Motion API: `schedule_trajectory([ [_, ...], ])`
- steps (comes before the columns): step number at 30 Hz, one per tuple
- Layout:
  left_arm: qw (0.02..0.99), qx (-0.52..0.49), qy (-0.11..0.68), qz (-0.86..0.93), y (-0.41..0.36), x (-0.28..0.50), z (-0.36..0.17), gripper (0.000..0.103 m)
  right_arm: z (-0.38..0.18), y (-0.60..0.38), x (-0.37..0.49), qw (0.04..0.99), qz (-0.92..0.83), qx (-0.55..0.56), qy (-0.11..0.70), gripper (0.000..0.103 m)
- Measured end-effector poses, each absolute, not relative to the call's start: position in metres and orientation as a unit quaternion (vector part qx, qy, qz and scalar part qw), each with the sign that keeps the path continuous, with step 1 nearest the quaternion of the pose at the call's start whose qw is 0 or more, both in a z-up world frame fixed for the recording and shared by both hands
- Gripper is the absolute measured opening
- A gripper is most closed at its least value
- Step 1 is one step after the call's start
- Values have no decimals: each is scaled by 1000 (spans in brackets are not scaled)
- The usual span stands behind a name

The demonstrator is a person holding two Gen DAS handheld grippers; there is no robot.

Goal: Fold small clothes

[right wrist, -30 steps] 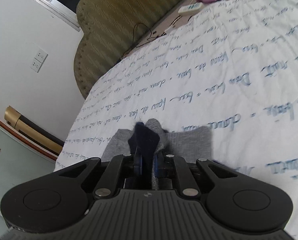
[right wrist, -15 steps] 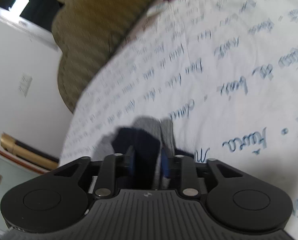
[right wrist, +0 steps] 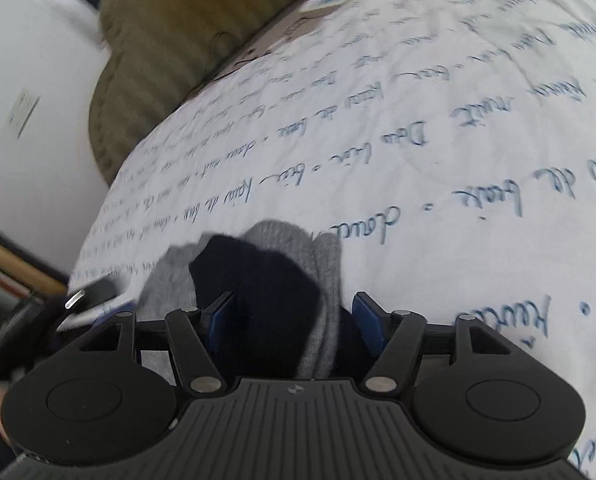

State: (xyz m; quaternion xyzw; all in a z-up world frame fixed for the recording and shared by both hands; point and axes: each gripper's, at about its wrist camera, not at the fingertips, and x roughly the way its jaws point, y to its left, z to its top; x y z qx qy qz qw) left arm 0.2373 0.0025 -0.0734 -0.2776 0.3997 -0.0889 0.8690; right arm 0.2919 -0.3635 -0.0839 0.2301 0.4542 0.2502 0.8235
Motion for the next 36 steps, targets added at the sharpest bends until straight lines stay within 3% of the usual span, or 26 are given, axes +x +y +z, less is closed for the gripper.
schedule_trajectory([
  [2,863,-262,417,-116,-13,248,-82,23,-90,-368,292,819,250,251,451,21],
  [4,881,-208,412,-105,-29,247,-77,18,-88,-377,287,821,249,272,436,19],
  [8,901,-159,387,-113,-40,245,-69,17,-99,-393,275,821,235,297,426,16],
  [11,902,-154,391,-101,-36,255,-89,20,-112,-395,274,814,221,333,422,28],
  [12,899,-164,391,-106,-33,252,-86,20,-109,-394,273,812,217,343,421,38],
  [15,891,-206,385,-124,-9,229,-70,46,-92,-399,256,822,206,341,407,59],
  [16,889,-228,376,-131,2,215,-68,68,-86,-403,247,827,205,340,398,65],
  [17,885,-248,369,-137,12,204,-67,78,-82,-408,236,828,210,341,394,73],
  [22,841,-306,410,-175,30,180,-94,77,-92,-424,214,806,227,355,416,75],
  [31,823,-290,425,-242,-6,192,-99,77,-97,-381,224,801,263,316,436,73],
  [33,827,-287,421,-236,-5,188,-102,63,-98,-380,222,803,263,315,432,63],
  [35,819,-311,429,-222,4,192,-109,39,-101,-383,221,797,263,331,431,57],
  [36,811,-322,435,-222,8,195,-112,36,-101,-382,222,796,263,334,432,49],
])
